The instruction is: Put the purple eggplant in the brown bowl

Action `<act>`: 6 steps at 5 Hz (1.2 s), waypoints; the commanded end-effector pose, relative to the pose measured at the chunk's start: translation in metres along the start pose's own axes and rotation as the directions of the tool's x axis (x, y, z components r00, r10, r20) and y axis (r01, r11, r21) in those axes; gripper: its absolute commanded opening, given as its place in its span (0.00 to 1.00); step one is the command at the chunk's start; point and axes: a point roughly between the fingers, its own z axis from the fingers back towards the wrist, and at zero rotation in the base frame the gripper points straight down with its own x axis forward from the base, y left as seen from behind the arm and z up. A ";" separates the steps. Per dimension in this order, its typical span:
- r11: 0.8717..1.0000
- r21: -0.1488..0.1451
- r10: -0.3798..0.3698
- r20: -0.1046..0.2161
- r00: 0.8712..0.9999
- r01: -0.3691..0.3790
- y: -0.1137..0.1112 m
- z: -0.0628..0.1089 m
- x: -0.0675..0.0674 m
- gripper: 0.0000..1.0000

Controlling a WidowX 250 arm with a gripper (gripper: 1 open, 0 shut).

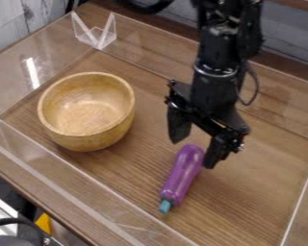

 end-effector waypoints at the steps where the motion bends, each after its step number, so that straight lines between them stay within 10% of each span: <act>1: 0.999 0.001 0.032 0.069 0.997 -0.032 -0.001 0.004 0.001 1.00; 6: 0.977 -0.034 0.211 0.128 0.969 -0.209 0.019 -0.049 -0.001 1.00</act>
